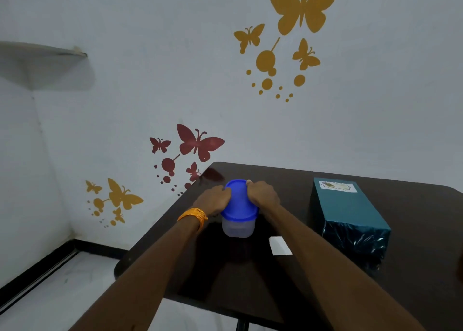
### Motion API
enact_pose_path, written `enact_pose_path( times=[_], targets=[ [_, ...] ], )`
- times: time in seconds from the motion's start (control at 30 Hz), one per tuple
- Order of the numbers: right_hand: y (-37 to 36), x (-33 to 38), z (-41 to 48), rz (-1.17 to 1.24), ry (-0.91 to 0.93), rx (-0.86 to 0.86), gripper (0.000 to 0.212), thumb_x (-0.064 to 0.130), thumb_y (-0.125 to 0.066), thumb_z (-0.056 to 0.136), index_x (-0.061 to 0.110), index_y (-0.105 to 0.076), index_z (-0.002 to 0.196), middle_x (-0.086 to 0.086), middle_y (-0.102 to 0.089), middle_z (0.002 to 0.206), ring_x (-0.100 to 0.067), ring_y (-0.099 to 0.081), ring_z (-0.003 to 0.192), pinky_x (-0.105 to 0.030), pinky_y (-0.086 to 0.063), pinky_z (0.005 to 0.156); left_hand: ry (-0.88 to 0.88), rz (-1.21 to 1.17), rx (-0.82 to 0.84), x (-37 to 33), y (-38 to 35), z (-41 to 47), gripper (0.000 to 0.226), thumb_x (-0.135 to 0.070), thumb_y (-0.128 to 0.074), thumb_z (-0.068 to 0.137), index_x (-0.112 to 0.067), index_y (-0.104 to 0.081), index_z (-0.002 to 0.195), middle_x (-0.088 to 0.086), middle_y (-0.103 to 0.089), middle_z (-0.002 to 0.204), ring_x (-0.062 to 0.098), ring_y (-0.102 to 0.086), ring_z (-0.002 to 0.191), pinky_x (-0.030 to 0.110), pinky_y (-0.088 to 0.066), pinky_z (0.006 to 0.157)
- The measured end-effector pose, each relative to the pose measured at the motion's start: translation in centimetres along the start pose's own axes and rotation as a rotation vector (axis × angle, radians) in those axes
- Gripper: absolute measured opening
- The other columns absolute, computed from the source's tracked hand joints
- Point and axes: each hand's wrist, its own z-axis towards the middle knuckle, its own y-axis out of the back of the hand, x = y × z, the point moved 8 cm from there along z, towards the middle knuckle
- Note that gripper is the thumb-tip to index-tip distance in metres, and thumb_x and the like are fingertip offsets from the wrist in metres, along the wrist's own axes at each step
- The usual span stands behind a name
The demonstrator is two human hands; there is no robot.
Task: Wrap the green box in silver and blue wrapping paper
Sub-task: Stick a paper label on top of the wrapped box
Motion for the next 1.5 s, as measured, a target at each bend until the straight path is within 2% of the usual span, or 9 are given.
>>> enact_pose_path(
  times=[0.13, 0.27, 0.53, 0.7, 0.87, 1.03, 1.2, 1.3, 1.5],
  targets=[
    [0.0, -1.2, 0.9, 0.088, -0.028, -0.023, 0.059, 0.052, -0.039, 0.100, 0.008, -0.060, 0.134, -0.016, -0.059, 0.137, -0.036, -0.058, 0.122, -0.039, -0.046, 0.102, 0.165, -0.294, 0.012, 0.9, -0.2, 2.4, 0.063, -0.061, -0.037, 0.097, -0.005, -0.065, 0.102, 0.014, -0.069, 0.103, 0.029, -0.066, 0.094, 0.038, -0.053, 0.090],
    [0.2, -3.0, 2.2, 0.218, -0.081, -0.054, 0.049, 0.047, -0.046, 0.098, 0.009, -0.068, 0.120, -0.012, -0.069, 0.120, -0.031, -0.066, 0.105, -0.042, -0.052, 0.097, 0.180, -0.608, 0.057, -1.2, -0.9, 4.2, 0.040, -0.035, -0.051, 0.101, -0.001, -0.062, 0.117, 0.015, -0.067, 0.109, 0.023, -0.064, 0.082, 0.031, -0.054, 0.074],
    [0.7, -2.2, 3.4, 0.099, -0.072, -0.107, 0.048, 0.046, -0.048, 0.096, 0.012, -0.068, 0.124, -0.013, -0.066, 0.126, -0.035, -0.065, 0.111, -0.041, -0.053, 0.096, 0.246, -0.694, 0.090, 0.3, -3.6, 5.3, 0.029, -0.031, -0.045, 0.104, -0.008, -0.059, 0.094, 0.010, -0.066, 0.087, 0.021, -0.062, 0.074, 0.029, -0.050, 0.064],
    [0.6, -2.1, 2.8, 0.119, -0.073, -0.105, 0.051, 0.050, -0.048, 0.095, 0.009, -0.067, 0.120, -0.014, -0.067, 0.122, -0.034, -0.067, 0.106, -0.045, -0.056, 0.094, 0.206, -0.491, 0.001, 0.8, -2.5, 5.3, 0.045, -0.043, -0.044, 0.102, -0.004, -0.063, 0.115, 0.013, -0.066, 0.111, 0.029, -0.063, 0.104, 0.043, -0.051, 0.096],
    [1.2, -0.9, 0.7, 0.147, -0.040, -0.106, 0.051, 0.046, -0.048, 0.097, 0.006, -0.063, 0.124, -0.015, -0.065, 0.126, -0.034, -0.064, 0.110, -0.043, -0.055, 0.094, 0.093, -0.392, -0.162, 1.0, 1.2, 1.1, 0.058, -0.065, -0.039, 0.092, -0.013, -0.061, 0.106, 0.008, -0.067, 0.103, 0.023, -0.064, 0.092, 0.045, -0.054, 0.089],
    [2.9, 1.6, -3.5, 0.286, 0.156, -0.069, 0.034, 0.038, -0.047, 0.096, 0.012, -0.058, 0.114, -0.010, -0.066, 0.114, -0.026, -0.065, 0.095, -0.046, -0.056, 0.085, -0.164, -0.423, 0.056, -0.4, 2.5, -5.2, 0.027, -0.035, -0.055, 0.098, -0.023, -0.052, 0.122, -0.005, -0.057, 0.117, 0.017, -0.060, 0.107, 0.035, -0.054, 0.089],
    [1.2, 1.9, -10.1, 0.102, 0.331, 0.220, 0.050, 0.023, -0.072, 0.083, 0.018, -0.055, 0.130, -0.002, -0.052, 0.120, -0.018, -0.053, 0.101, -0.024, -0.047, 0.072, -0.186, -0.322, 0.211, 1.5, 1.4, -8.2, 0.082, -0.019, -0.080, 0.065, -0.022, -0.045, 0.139, 0.000, -0.052, 0.133, 0.020, -0.061, 0.114, 0.039, -0.053, 0.098],
    [0.1, 1.5, -11.0, -0.008, 0.405, 0.126, 0.069, 0.015, -0.079, 0.080, 0.016, -0.047, 0.141, -0.005, -0.046, 0.140, -0.020, -0.051, 0.119, -0.022, -0.043, 0.089, -0.223, -0.263, 0.100, 1.9, 1.4, -8.0, 0.092, -0.032, -0.087, 0.061, -0.022, -0.045, 0.142, 0.004, -0.053, 0.139, 0.019, -0.061, 0.115, 0.041, -0.052, 0.100],
    [-2.2, 3.2, -9.7, 0.040, 0.449, 0.029, 0.072, 0.018, -0.079, 0.083, 0.009, -0.043, 0.145, -0.013, -0.051, 0.143, -0.025, -0.054, 0.125, -0.031, -0.044, 0.105, -0.234, -0.183, -0.135, 2.5, 3.0, -6.3, 0.070, -0.013, -0.077, 0.081, -0.012, -0.047, 0.144, 0.010, -0.053, 0.141, 0.025, -0.057, 0.121, 0.036, -0.049, 0.102]
  ],
)
